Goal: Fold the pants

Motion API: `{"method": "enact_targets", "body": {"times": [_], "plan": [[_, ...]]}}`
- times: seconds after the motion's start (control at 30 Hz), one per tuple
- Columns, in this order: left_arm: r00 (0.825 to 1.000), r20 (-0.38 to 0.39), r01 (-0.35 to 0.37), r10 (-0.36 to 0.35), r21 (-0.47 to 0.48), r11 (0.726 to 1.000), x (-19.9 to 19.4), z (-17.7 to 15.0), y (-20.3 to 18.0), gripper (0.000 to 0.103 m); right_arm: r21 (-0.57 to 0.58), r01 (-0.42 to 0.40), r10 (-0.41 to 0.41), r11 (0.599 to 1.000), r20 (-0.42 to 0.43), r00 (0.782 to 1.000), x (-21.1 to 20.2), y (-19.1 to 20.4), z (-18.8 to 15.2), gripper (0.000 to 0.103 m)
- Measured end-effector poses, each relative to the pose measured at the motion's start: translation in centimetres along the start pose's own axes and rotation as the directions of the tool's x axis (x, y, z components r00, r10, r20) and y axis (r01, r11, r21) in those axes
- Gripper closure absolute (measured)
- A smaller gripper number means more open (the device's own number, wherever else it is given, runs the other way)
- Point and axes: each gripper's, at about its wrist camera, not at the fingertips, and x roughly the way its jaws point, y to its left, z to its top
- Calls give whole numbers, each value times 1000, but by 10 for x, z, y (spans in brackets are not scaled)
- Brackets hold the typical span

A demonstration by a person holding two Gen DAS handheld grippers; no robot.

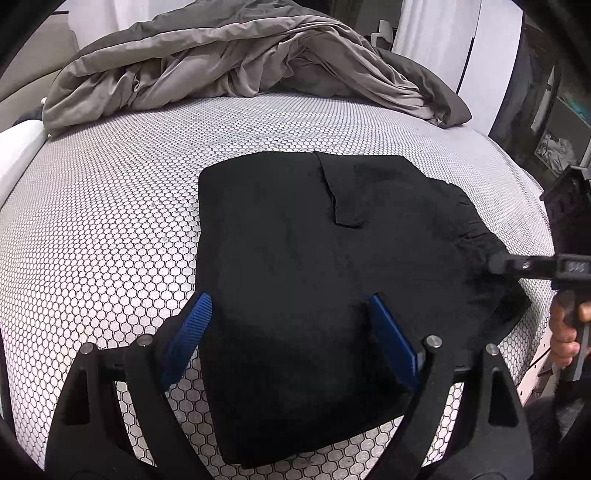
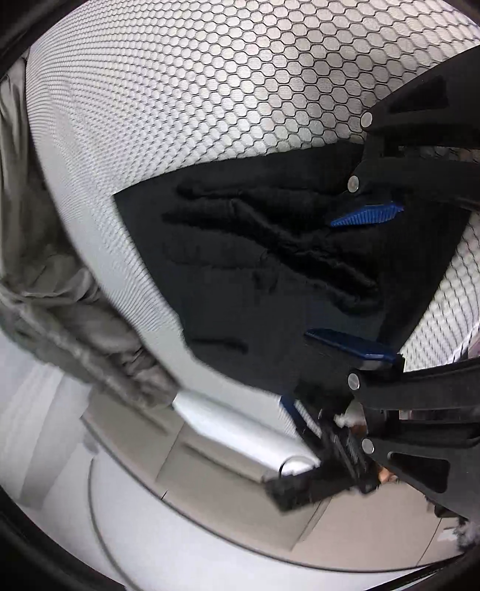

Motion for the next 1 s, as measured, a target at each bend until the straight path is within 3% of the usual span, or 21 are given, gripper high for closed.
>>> {"method": "enact_targets", "body": {"times": [0.07,0.13,0.2,0.27,0.37,0.43,0.5,0.6,0.73,0.93,1.0], "plan": [[1000,1,6,-6,-6,1000,0,1,1,18,-18,39,-39,999,15,999,0,3,0,81],[999,5,47,-47,-40,998,-3,3,6,18,2,-26,26,1000,77,997,-16,8,1,88],[995,28,93,-91,-93,991,-11,6,17,18,-25,-53,56,998,112,992,-34,19,-1,88],[994,54,97,-91,-119,988,-17,8,26,18,-63,-60,68,996,126,990,-53,32,-10,89],[996,64,65,-57,-131,989,-21,9,36,18,-48,-12,16,999,71,997,-49,23,-23,88],[999,40,39,-34,-135,990,-16,7,40,18,-3,74,-74,997,8,997,-31,4,-29,88],[1000,13,13,-11,-134,991,-10,5,42,18,0,85,-85,996,-18,996,-20,-8,-32,87],[1000,-29,-3,0,-122,993,0,2,41,18,-37,94,-92,995,43,995,-31,1,-29,86],[1000,-30,6,-9,-100,995,2,1,33,18,-65,98,-89,993,126,988,-39,11,-27,86],[999,-35,-11,9,-56,998,4,-5,24,18,-93,201,-200,975,22,980,-14,6,-26,86],[999,-21,-30,29,-43,999,2,-6,22,18,-112,200,-197,973,40,980,-19,11,-24,84]]}}
